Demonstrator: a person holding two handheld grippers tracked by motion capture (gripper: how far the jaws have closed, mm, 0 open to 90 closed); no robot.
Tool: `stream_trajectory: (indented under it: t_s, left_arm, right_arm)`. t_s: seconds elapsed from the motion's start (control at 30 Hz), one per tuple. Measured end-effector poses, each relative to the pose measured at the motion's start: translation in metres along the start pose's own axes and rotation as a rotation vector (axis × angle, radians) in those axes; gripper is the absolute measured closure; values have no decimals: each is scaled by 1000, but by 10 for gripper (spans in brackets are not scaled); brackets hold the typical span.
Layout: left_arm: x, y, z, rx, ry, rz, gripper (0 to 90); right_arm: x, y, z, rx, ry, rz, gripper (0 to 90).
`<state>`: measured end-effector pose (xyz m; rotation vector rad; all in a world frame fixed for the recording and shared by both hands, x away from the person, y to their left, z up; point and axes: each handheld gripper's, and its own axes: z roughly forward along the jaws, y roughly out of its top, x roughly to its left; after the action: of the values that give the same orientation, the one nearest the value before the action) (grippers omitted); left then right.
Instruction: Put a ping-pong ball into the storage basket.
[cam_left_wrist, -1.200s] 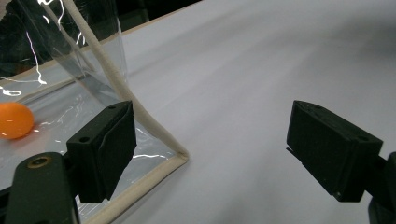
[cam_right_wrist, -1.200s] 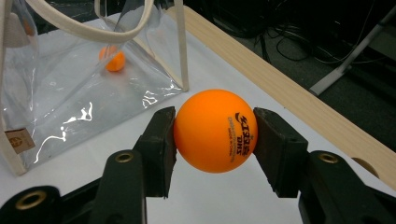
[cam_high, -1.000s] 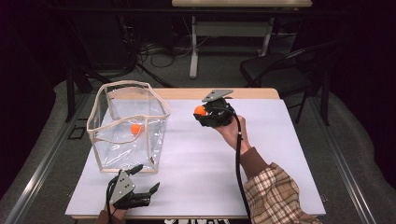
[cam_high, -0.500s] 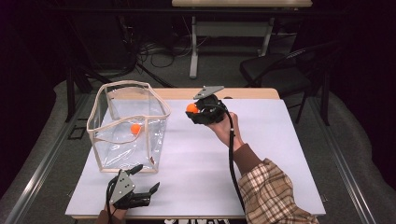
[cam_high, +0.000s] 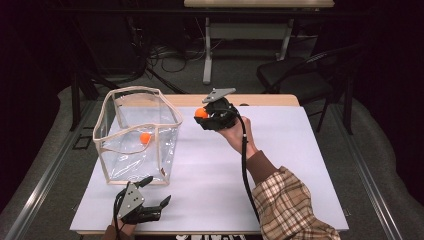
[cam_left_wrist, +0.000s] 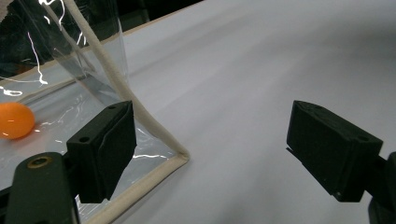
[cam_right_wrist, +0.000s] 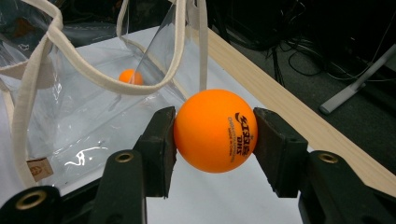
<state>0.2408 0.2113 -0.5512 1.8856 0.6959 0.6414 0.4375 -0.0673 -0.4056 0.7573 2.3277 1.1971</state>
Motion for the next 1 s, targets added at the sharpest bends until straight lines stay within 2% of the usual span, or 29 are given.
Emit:
stream_trajectory:
  t_s: [0.43, 0.47, 1.0]
  left_arm:
    - [0, 0, 0, 1, 0, 1, 159]
    - [0, 0, 0, 1, 0, 1, 159]
    - [0, 0, 0, -1, 1, -2, 159]
  right_arm:
    - [1, 7, 0, -7, 5, -11, 510]
    - [2, 15, 0, -16, 9, -19, 510]
    - [8, 34, 5, -28, 25, -43, 510]
